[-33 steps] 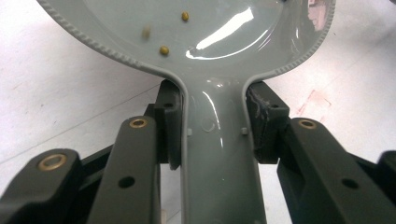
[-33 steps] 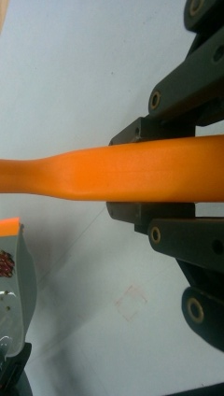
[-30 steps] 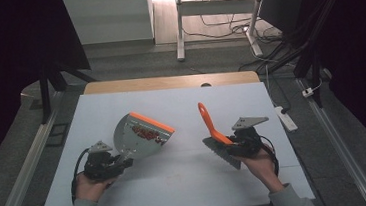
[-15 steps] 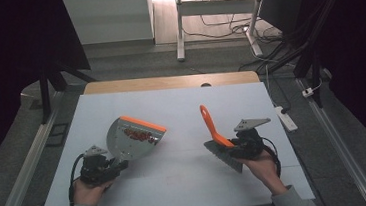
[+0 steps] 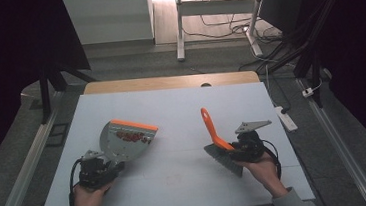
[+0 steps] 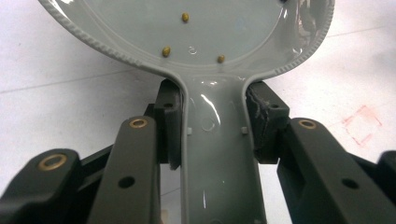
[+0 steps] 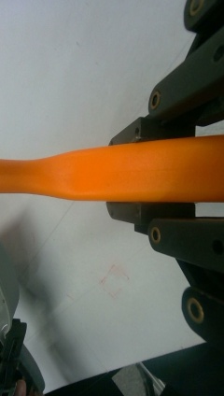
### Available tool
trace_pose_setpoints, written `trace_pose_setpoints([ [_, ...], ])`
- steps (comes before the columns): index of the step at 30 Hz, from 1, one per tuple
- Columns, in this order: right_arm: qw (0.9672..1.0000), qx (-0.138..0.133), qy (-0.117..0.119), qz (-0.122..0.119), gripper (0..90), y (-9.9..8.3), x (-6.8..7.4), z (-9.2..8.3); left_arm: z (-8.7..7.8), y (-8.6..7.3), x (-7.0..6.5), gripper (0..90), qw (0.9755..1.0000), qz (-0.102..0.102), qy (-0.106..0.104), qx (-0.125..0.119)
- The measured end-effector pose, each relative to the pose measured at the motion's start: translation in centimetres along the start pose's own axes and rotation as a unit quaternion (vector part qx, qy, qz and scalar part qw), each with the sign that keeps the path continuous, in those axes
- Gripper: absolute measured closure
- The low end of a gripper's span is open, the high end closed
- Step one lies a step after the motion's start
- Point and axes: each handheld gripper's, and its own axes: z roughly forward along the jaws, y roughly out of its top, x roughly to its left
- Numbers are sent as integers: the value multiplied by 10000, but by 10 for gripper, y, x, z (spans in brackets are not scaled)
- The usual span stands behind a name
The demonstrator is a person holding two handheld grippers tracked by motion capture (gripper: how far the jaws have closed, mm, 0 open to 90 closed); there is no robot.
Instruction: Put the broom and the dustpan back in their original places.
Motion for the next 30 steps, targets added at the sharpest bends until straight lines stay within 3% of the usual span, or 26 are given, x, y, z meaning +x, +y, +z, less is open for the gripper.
trace_pose_setpoints([
  [18, 9997, 89, 67, 233, 705, -14, 0, -2, 6, -9, 6, 616, 9982, -536, 265, -92],
  [30, 9981, 370, -7, 496, 706, -25, -16, 9, 15, -8, 11, 616, 9973, -543, 485, -7],
])
